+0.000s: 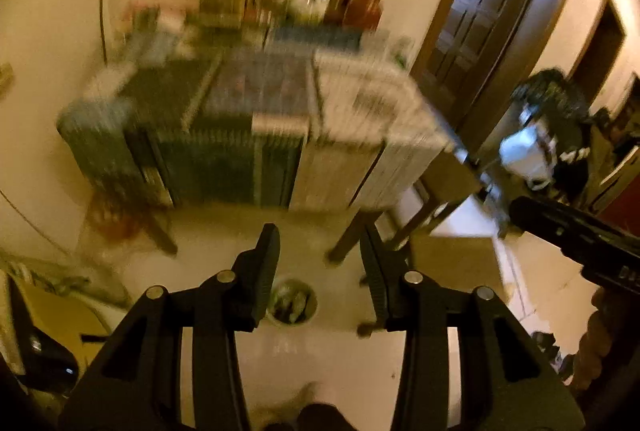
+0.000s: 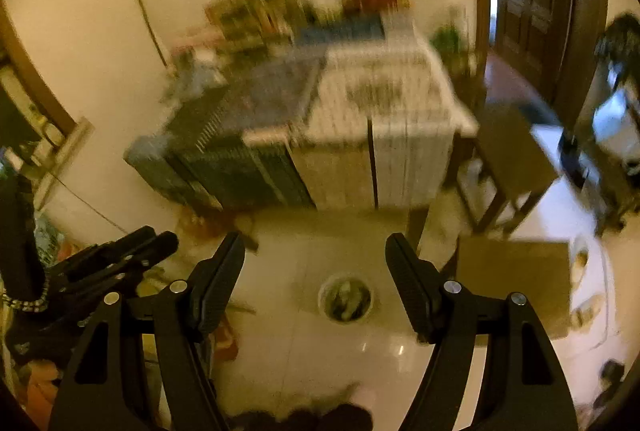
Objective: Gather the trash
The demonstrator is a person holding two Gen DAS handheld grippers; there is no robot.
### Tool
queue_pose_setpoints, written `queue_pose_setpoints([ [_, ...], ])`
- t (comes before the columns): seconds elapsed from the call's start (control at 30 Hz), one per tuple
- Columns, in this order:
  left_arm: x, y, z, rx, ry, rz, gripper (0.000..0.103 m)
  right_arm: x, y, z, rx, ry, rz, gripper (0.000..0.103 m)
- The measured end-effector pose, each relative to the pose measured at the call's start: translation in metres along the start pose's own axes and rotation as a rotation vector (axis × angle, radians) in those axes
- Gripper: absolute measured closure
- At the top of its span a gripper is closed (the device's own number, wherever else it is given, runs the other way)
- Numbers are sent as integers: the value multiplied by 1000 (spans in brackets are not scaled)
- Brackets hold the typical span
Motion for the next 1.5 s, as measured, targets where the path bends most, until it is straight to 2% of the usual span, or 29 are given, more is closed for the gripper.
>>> queue_pose_setpoints([
  [0.2, 30, 32, 125, 201, -28, -91, 60, -45, 15, 110, 230, 11, 56, 33],
  [0.33, 36, 26, 202, 314, -31, -136, 44, -70, 5, 163, 333, -8, 94, 33],
  [0.37, 38, 21, 221, 337, -29, -141, 36, -78, -2, 176, 353, 0, 104, 32],
  [0.4, 38, 18, 230, 346, -27, -142, 30, -83, -6, 179, 361, 3, 110, 29],
  [0.43, 38, 13, 245, 359, -23, -141, 16, -87, -10, 185, 368, 2, 117, 20],
  [0.47, 38, 7, 259, 376, -15, -139, 7, -91, -15, 191, 380, -5, 123, 12],
  [0.57, 36, -7, 287, 416, 0, -145, 6, -99, -27, 204, 411, -34, 133, 4],
  [0.9, 31, -36, 321, 433, -11, -133, 6, -113, -49, 224, 415, -50, 152, 2],
  [1.5, 26, -44, 319, 411, -24, -131, 6, -113, -63, 234, 394, -57, 147, 2],
])
Point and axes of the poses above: each gripper's, at about its wrist camera, not at the fingertips, and z roughly against the way its jaws point, x to its right, y to its top, the point moved 8 cm from there along -z, roughly the way its jaws point, and after that the axes turned 5 degrees about -z, right-handed, at the moved point
